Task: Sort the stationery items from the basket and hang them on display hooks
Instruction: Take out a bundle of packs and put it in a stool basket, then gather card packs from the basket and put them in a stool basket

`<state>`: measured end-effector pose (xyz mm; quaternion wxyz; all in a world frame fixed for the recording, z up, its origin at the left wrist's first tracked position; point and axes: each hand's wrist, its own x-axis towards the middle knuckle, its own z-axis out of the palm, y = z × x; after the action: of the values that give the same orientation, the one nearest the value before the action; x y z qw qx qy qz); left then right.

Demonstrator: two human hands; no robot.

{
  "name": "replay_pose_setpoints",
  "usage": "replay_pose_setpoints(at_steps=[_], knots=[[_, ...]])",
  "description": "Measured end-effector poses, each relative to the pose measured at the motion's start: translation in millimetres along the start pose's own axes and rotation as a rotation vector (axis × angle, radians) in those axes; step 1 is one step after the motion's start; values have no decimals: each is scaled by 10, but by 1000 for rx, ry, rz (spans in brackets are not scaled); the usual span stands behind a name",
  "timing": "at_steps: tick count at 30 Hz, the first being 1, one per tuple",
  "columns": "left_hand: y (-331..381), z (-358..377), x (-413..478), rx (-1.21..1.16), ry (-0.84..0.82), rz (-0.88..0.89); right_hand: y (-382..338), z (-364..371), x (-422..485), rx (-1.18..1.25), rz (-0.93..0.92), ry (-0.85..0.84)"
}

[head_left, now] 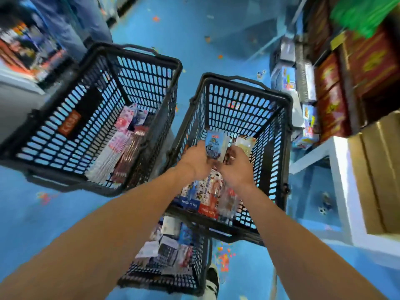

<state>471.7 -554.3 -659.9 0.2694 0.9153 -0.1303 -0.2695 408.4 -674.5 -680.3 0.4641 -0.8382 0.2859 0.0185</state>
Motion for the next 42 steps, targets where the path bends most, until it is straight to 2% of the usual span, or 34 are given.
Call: replay_pose_setpoints(at_steps=[4,7,10,11,13,15,17,20,24,29,34,36,39,42], knots=[[-18,-401,-591,23,-19,112,-345,-48,-593,35,-36,84],[-129,-784,-1121,101,-93,205,-622,-73,-1150,-12,-12,128],[-361,-1062,-1609,170,-142,233,-823,-3,-1719,-84,-99,259],[-449,-1097,-1729,198,-196,217,-856,59,-1902,-87,-127,304],[-649,-1071,-1911,178,-414,119,-865,239,-2214,-96,-173,345],[-850,-946,-2033,158,-608,20,-771,476,-2429,-151,-217,318],[-1085,-737,-2101,236,-692,-28,-556,742,-2561,-190,-216,249],[-1583,-301,-2057,323,-751,-31,-68,1186,-2659,-218,-111,179],[-2388,420,-1911,490,-708,-17,763,1870,-2696,-204,97,81],[-3468,1307,-1799,524,-699,-42,1782,2781,-2740,-222,283,20],[-4425,2213,-1507,547,-632,-186,2559,3466,-2622,-221,328,-30],[-4662,2474,-1341,570,-603,-215,2830,3689,-2438,-247,280,-75],[-4972,2785,-1022,543,-447,-209,3149,4027,-2050,-349,191,-175],[-5221,2947,-670,459,-143,-248,3334,4392,-1624,-374,143,-230]])
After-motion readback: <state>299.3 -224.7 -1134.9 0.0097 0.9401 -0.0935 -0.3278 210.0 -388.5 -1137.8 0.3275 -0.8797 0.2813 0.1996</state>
